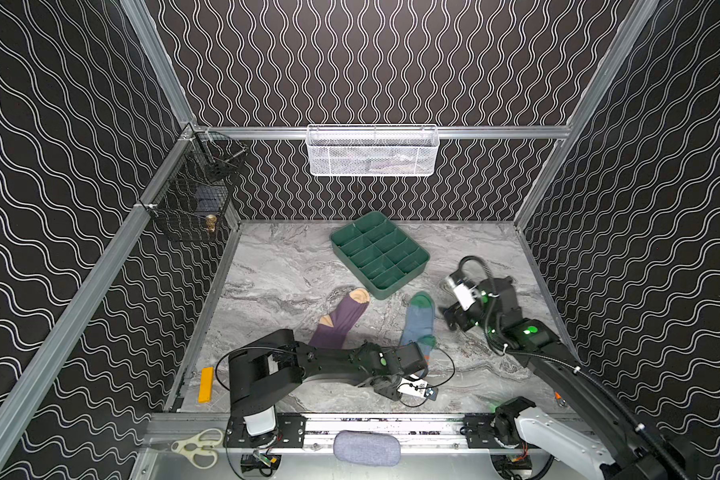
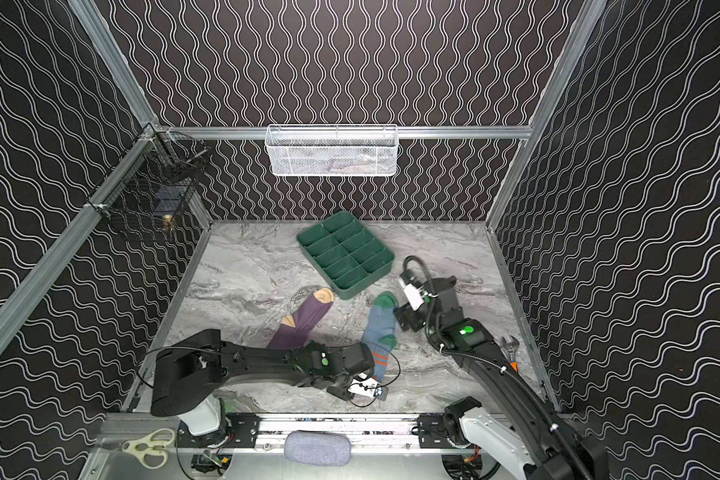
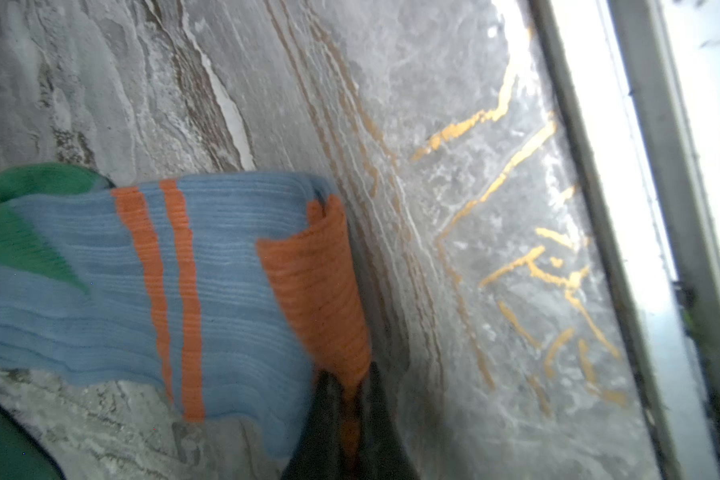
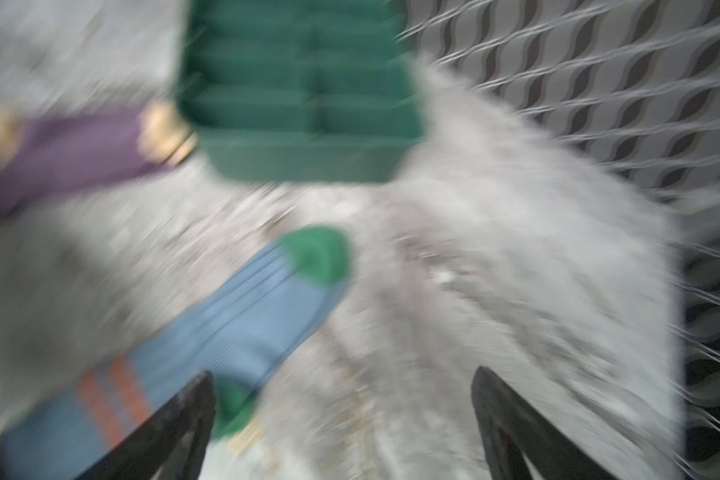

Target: Roll the socks

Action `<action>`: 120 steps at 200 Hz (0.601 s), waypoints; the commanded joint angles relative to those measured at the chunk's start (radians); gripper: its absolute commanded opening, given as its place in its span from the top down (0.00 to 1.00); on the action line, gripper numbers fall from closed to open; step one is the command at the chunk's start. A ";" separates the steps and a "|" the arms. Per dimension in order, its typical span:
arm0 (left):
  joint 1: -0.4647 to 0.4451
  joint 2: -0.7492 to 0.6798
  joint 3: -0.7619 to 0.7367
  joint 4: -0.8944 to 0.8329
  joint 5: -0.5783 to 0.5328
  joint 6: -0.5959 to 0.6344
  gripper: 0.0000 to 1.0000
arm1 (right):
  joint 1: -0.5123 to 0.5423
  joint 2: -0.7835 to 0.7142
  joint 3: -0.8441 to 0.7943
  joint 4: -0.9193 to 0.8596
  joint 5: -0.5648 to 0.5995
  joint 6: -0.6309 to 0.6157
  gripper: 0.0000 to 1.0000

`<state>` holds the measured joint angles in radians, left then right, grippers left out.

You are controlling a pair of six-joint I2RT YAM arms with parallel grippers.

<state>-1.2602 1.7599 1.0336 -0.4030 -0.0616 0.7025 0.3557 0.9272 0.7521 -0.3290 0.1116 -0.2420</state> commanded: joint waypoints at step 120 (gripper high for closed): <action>0.211 0.513 0.658 -0.637 0.415 -0.184 0.89 | -0.058 -0.564 0.017 -0.451 -0.476 -0.502 0.17</action>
<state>-1.0637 2.2074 1.6554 -1.0039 0.3874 0.5732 0.2985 0.3698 0.7830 -0.5480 -0.1543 -0.4015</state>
